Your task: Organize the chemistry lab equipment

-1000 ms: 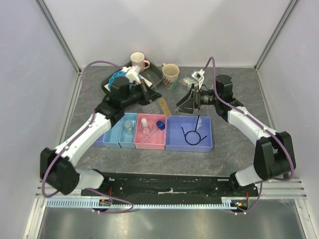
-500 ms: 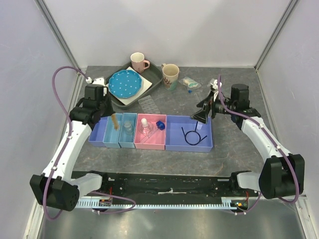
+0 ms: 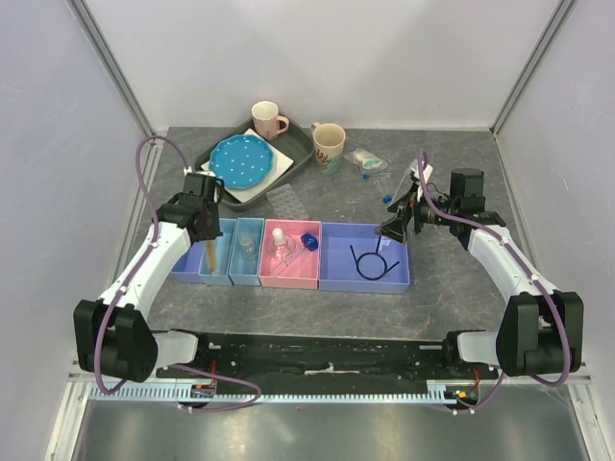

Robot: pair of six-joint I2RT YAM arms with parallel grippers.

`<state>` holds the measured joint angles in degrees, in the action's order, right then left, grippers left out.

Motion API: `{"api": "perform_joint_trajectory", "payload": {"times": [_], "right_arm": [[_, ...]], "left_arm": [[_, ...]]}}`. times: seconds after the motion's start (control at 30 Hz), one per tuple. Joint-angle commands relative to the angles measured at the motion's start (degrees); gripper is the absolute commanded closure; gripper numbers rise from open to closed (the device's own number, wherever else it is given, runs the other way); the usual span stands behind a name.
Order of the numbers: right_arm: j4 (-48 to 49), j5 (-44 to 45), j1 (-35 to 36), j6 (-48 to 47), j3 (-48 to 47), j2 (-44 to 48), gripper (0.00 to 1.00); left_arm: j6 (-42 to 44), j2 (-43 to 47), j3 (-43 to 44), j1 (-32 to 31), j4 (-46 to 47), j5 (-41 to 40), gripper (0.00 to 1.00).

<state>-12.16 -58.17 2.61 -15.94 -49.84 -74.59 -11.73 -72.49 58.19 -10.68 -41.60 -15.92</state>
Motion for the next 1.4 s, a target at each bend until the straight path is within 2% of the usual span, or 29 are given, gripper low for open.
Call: {"api": "perform_joint_trajectory", "payload": {"times": [0.0, 0.07, 0.1, 0.27, 0.3, 0.4, 0.47, 0.57, 0.7, 0.9, 0.97, 1.23, 1.37], "right_arm": [[0.2, -1.8, -0.3, -3.0, -1.2, 0.1, 0.02], [-0.1, -1.9, -0.6, -3.3, -1.2, 0.1, 0.02], [-0.1, -1.9, -0.6, -3.4, -1.2, 0.1, 0.02], [-0.3, -2.5, -1.1, -3.8, -1.3, -0.3, 0.02], [-0.3, -2.7, -1.2, -4.0, -1.2, -0.2, 0.02], [-0.4, -3.9, -1.4, -4.0, -1.1, -0.3, 0.02], [-0.5, -4.1, -1.7, -4.4, -1.0, -0.4, 0.02], [-0.8, -4.1, -2.3, -4.6, -1.0, 0.1, 0.02], [-1.7, -1.1, -5.0, -4.4, -2.5, 2.0, 0.02], [-8.3, 4.9, -5.2, -6.1, -9.5, 0.4, 0.02], [-9.2, 7.4, -5.2, -6.3, -11.8, -0.8, 0.02], [-11.0, 11.2, -5.2, -3.9, -19.7, -5.7, 0.02], [-13.7, 17.6, -4.3, -4.2, -25.0, -11.1, 0.02]], "left_arm": [[2.5, -1.4, -1.3, 0.2, 3.9, -0.9, 0.96], [2.3, -2.0, -1.5, 0.2, 4.4, -0.1, 0.93], [2.2, -2.3, -1.7, 0.1, 4.5, 0.2, 0.87], [1.5, -2.4, -2.5, 0.2, 5.0, 0.3, 0.73], [1.4, -2.3, -2.6, 0.2, 5.1, 0.1, 0.63], [0.5, -0.6, -2.8, 0.2, 5.0, 0.1, 0.49], [0.0, 0.6, -2.7, 0.2, 4.9, 0.5, 0.45], [-0.4, 4.4, -2.4, 0.2, 4.9, 2.1, 0.39], [-1.1, 11.2, -4.7, 0.2, 8.3, 4.4, 0.22], [0.8, 24.4, -11.1, 0.2, 14.7, 10.6, 0.04], [2.2, 26.9, -12.0, 0.2, 15.9, 11.1, 0.00], [2.3, 27.7, -15.2, 0.2, 15.1, 12.1, 0.00], [2.4, 28.9, -15.9, 0.1, 16.1, 12.1, 0.00]]}}
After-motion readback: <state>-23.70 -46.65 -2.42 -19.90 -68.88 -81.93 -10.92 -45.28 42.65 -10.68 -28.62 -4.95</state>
